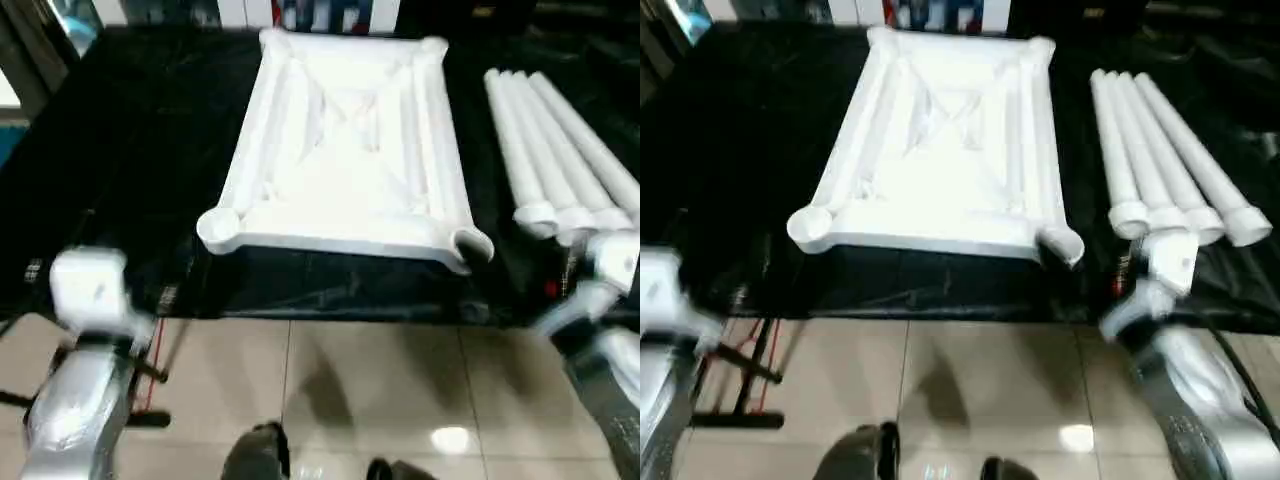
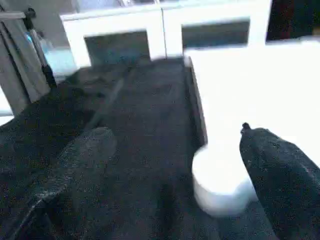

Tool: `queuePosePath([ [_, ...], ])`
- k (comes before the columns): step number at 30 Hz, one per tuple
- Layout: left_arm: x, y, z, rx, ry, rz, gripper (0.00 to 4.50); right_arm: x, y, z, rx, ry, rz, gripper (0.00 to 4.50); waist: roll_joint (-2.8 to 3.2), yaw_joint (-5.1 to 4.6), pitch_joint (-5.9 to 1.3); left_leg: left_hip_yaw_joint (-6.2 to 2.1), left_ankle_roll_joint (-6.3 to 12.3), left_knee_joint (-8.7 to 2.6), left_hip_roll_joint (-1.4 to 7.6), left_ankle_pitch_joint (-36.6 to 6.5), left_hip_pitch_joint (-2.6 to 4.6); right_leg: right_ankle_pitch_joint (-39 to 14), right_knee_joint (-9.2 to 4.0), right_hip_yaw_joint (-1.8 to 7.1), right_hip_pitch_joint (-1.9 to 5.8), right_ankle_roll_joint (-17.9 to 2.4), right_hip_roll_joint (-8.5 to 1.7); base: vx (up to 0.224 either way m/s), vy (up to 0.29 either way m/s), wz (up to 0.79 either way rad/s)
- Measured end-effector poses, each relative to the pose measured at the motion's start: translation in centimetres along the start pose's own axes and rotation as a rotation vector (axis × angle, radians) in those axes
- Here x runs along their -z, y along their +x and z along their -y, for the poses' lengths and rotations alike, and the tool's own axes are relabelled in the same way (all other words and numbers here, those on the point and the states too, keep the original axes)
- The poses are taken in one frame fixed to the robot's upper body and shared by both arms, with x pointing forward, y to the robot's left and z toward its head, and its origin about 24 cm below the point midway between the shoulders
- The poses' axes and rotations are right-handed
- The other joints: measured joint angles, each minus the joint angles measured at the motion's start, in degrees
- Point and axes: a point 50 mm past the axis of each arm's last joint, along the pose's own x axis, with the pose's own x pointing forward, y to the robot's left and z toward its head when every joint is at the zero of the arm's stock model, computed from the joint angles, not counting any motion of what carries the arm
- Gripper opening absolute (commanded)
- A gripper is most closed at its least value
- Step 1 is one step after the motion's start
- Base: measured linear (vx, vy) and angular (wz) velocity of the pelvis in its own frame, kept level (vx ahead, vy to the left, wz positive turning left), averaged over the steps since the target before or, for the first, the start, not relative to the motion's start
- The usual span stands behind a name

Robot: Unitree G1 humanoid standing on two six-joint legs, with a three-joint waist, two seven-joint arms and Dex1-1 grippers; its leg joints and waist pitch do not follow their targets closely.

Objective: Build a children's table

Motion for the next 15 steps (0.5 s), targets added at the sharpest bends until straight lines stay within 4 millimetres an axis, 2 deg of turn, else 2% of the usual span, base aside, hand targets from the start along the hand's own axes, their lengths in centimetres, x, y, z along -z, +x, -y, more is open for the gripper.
queuePosePath([
  [3,0.5,1.8,1.4,0.013,-0.044,-0.014,4.5,0.9,1.3,0.6,0.065,-0.073,-0.05,4.46,-0.42,-0.96,-0.27,-0.14,-0.16,0.27,0.08,0.1,-0.08,0.3,0.02,-0.05,0.05,-0.1,0.09,-0.034,0.007,0.0],
  [5,0.8,2.5,1.9,0.014,-0.053,-0.027,4.5,1.1,2.0,0.4,0.065,-0.06,-0.055,4.46,-0.45,-2.41,-0.31,-0.94,-0.26,0.64,0.65,0.1,-0.1,0.4,0.39,-0.41,-0.01,-0.6,0.72,0.0,0.0,0.0],
  [7,0.4,3.1,2.5,0.01,-0.067,-0.012,4.5,0.8,2.5,-0.1,0.051,-0.051,-0.038,4.46,-0.76,-3.23,-0.51,-1.52,-0.67,0.68,1.03,0.6,-0.1,-0.4,1.85,-0.59,-0.44,-2.6,1.09,-0.018,-0.049,0.03],
  [8,0.2,3.4,3.1,0.015,-0.065,-0.004,4.5,0.2,3.0,-0.2,0.056,-0.055,-0.021,4.46,-0.88,-3.56,-0.79,-1.6,-0.91,0.74,1.32,1.0,-0.1,-0.9,3.05,-0.61,-1.05,-3.5,1.11,-0.045,-0.152,0.06],
  [9,0.1,3.6,3.8,0.027,-0.063,-0.007,4.5,-0.3,3.3,-0.2,0.054,-0.062,-0.006,4.46,-0.89,-3.75,-1.09,-1.6,-0.6,0.73,1.54,1.3,-0.15,-1.2,3.67,-0.72,-1.28,-3.8,1.26,-0.045,-0.152,0.06],
  [10,0.2,3.7,4.4,0.041,-0.064,-0.01,4.5,-0.6,3.4,-0.1,0.051,-0.073,0.002,4.46,-0.98,-3.85,-1.5,-1.54,-0.11,0.74,1.58,1.5,-0.35,-1.2,3.62,-0.85,-1.21,-3.9,1.62,-0.053,-0.17,0.0],
  [11,0.2,3.8,5.4,0.068,-0.07,-0.014,4.5,-0.8,3.6,0.1,0.054,-0.084,0.006,4.46,-0.99,-3.68,-1.71,-1.94,3.4,2.76,1.46,-0.3,-1.37,-0.9,3.34,-1.33,-1.11,-4.2,2.11,-0.051,-0.181,0.03],
  [12,0.5,3.9,6.2,0.095,-0.076,-0.024,4.5,-0.6,3.7,0.3,0.058,-0.092,-0.002,4.46,-0.99,-3.59,-1.71,-2.0,6.18,7.74,1.17,-2.2,-2.53,-0.8,3.24,-1.72,-0.77,-4.5,2.27,-0.051,-0.181,0.03],
  [13,1.1,4.0,6.7,0.115,-0.079,-0.049,4.5,-0.3,3.7,0.5,0.064,-0.106,-0.017,4.46,-0.99,-3.58,-1.77,-2.13,7.04,10.64,0.25,-3.0,-2.62,-0.6,2.84,-1.82,-0.3,-4.9,2.63,-0.052,-0.183,0.04],
  [14,1.9,4.0,6.8,0.132,-0.071,-0.08,4.5,0.1,3.8,0.5,0.065,-0.112,-0.027,4.46,-0.52,-3.62,-2.07,-2.41,7.13,10.67,-1.55,-3.0,-1.93,0.0,1.9,-2.42,0.0,-4.9,3.24,-0.053,-0.14,0.0],
  [15,2.1,3.9,6.6,0.154,-0.036,-0.09,4.5,0.5,3.6,0.5,0.069,-0.108,-0.035,4.46,-0.05,-3.64,-2.36,-2.58,7.19,8.86,-2.41,-3.1,-1.3,0.3,1.11,-3.23,0.0,-4.9,3.86,-0.053,-0.14,0.0],
])
